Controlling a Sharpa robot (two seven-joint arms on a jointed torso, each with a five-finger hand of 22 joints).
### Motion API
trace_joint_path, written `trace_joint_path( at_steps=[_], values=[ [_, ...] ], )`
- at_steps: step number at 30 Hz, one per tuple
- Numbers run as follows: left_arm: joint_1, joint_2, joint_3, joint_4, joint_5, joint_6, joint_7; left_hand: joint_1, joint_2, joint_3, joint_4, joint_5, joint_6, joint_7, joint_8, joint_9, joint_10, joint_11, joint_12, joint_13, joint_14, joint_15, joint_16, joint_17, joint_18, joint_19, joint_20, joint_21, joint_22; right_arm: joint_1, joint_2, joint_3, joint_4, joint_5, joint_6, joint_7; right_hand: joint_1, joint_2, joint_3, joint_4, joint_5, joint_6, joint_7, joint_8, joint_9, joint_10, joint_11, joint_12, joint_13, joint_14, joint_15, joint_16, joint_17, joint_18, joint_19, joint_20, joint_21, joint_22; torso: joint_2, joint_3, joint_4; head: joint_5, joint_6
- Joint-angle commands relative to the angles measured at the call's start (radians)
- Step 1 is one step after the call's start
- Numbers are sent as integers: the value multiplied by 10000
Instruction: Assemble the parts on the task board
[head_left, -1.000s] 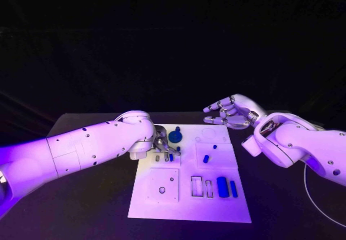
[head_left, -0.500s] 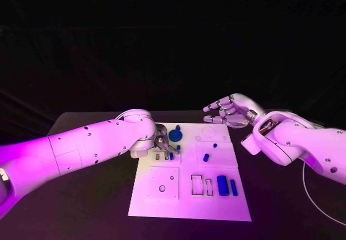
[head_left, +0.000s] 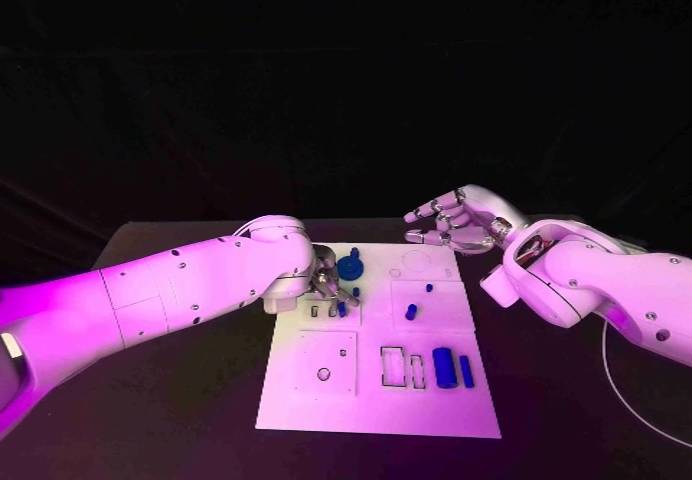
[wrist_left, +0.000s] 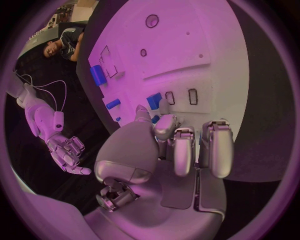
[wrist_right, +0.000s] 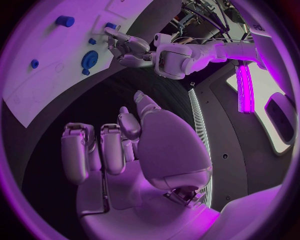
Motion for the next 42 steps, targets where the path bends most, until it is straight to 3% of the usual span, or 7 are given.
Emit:
trace_joint_path(
  at_steps=[1, 25, 34, 36, 40, 41, 42],
  values=[
    [8, 36, 0, -16, 86, 150, -1, 116, -21, 52, -16, -20, -67, 3, 64, 17, 36, 2, 32, 8, 1036, -49, 29, 2634, -78, 580, -43, 39, 1694, -6, 23, -1, -6, -63, 176, -52, -10, 119, -34, 14, 30, -52, 29, 31, -2, -45, -10, -45, -13, 609, 73, -50, 685, 29, -68, -34, -42, 636, -1, 4, 9, -8, -23],
    [7, 65, -8, -34, 108, 416, -16, 785, -35, 444, -382, -17, -182, -9, 193, 322, 78, -8, 64, 82, 1036, -55, 29, 2634, -92, 602, -42, 78, 1769, -20, 72, -12, -36, -78, 266, -58, -18, 130, -40, 21, 56, -41, 29, 38, 1, -40, -9, -31, -4, 607, 74, -56, 678, 33, -81, -33, -52, 617, 2, 1, 15, -21, -107],
    [6, 68, -7, -42, 438, 185, -22, 2752, 621, 2317, -1605, 186, -585, -84, -73, 387, -75, -103, -144, -11, 1036, -155, 29, 2634, -82, 582, -140, 51, 1755, -21, 73, -13, -33, -80, 263, -54, -18, 130, -40, 21, 56, -41, 29, 38, 1, -40, -9, -31, -4, 607, 74, -56, 678, 33, -81, -33, -52, 617, 5, 3, 1, -33, -121],
    [6, 61, -6, -38, 544, 86, -18, 2896, 517, 2837, -1784, 242, -638, -21, -149, 397, -116, -74, -224, -58, 1036, -113, 29, 2634, -82, 577, -119, 43, 1753, -21, 74, -13, -36, -80, 271, -59, -18, 130, -40, 21, 56, -41, 29, 38, 1, -40, -9, -31, -4, 607, 74, -56, 678, 33, -81, -33, -52, 617, 3, 2, 2, -35, -130],
    [6, 12, -3, -12, 816, -110, 2, 2359, -303, 4860, -1853, 248, -605, 56, -275, 521, -120, -15, -373, -155, 1036, -27, 29, 2634, -74, 565, -31, 17, 1751, -21, 76, -15, -40, -80, 312, -74, -27, 146, -46, 30, 84, -26, 28, 48, 5, -38, -10, -19, 1, 605, 74, -65, 668, 34, -84, -33, -55, 613, 0, 4, 5, -39, -137],
    [6, -13, -2, 5, 878, -153, 7, 1739, -877, 6418, -1759, 237, -537, 190, -274, 653, -86, -81, -397, -161, 1036, 20, 29, 2634, -76, 570, -18, 13, 1768, -21, 79, -15, -43, -80, 323, -77, -27, 146, -46, 30, 84, -26, 28, 48, 5, -38, -10, -19, 1, 605, 74, -65, 668, 34, -84, -33, -55, 613, -2, 5, 5, -39, -137],
    [6, -43, -1, 28, 951, -197, 13, 1720, -905, 6468, -1764, 235, -537, 180, -272, 659, -85, -73, -396, -160, 1036, 18, 29, 2634, -76, 570, -17, 12, 1768, -21, 82, -16, -45, -80, 333, -79, -27, 146, -46, 30, 84, -26, 28, 48, 5, -38, -10, -19, 1, 605, 74, -65, 668, 34, -84, -33, -55, 613, -6, 6, 4, -36, -137]
  ],
)
